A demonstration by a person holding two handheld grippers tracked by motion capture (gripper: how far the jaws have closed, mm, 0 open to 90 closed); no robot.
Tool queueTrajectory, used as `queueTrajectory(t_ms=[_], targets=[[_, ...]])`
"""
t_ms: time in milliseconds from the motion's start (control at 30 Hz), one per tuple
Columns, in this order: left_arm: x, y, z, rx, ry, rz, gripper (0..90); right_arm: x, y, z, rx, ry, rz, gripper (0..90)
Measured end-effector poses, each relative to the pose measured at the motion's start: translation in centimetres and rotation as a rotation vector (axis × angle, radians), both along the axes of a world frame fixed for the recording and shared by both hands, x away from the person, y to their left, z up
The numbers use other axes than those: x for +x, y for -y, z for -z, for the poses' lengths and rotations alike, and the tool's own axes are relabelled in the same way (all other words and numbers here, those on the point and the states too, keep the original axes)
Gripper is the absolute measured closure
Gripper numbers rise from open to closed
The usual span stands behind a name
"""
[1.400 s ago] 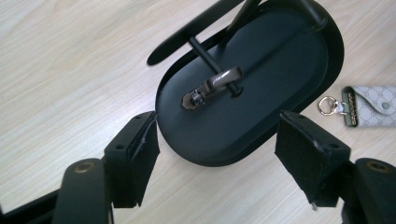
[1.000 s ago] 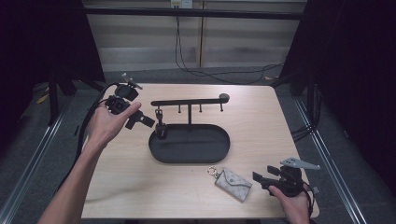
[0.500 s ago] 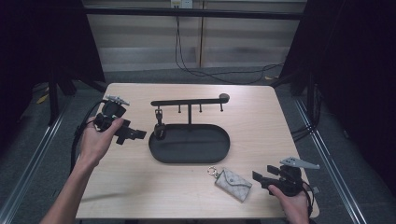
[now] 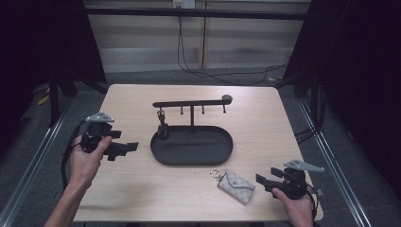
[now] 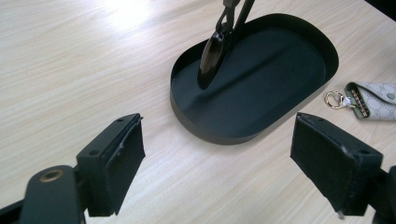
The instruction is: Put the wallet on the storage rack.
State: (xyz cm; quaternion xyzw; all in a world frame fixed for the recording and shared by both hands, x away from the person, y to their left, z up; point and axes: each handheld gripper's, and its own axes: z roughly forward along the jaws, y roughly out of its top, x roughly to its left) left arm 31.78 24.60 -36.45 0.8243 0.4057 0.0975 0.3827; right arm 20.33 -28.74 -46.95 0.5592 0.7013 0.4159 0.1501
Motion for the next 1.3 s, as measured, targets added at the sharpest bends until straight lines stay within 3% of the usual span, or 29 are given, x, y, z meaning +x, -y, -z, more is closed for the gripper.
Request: queueTrajectory(t_ms=[200,367,500,600,700,800,933,1133,1167,1300], targets=[[-1.7,-0.9,1.2,-0.011,-0.014,0.018,17.3,0.0,0.0,0.0,0.0,-0.002,0.003,25.7],[-2.9,-1.9,1.8,-0.034,0.002,-0.02,17.4,0.0,0.0,0.0,0.001,-0.003,0.004,25.7],[-3.9,-2.1,2.5,-0.048,0.025,-0.085,17.3,0.0,0.0,0.0,0.001,-0.004,0.003,25.7],[-4.4,-2.0,3.1,-0.042,0.031,-0.088,17.0,0.1,-0.1,-0.1,0.001,-0.004,0.0,25.3],[-5.0,-1.9,4.0,-0.069,0.039,-0.096,16.9,0.1,-0.2,-0.2,-0.007,-0.004,-0.007,24.7],[-5.2,-1.7,5.2,-0.08,0.019,-0.079,16.6,0.1,-0.5,-0.2,-0.013,-0.009,-0.019,23.6],[-5.4,-1.4,6.3,-0.093,0.007,-0.053,16.6,0.3,-1.2,-0.6,-0.027,-0.019,-0.057,21.1],[-6.0,-1.0,7.2,-0.11,0.05,-0.048,16.5,0.6,-2.1,-1.7,-0.037,-0.021,-0.124,20.1],[-6.3,-0.9,7.4,-0.116,0.081,-0.06,16.6,0.6,-2.2,-1.9,-0.046,-0.024,-0.129,20.1],[-6.5,-0.8,8.1,-0.105,0.065,-0.041,16.6,0.8,-2.6,-2.5,-0.077,-0.047,-0.171,20.5]])
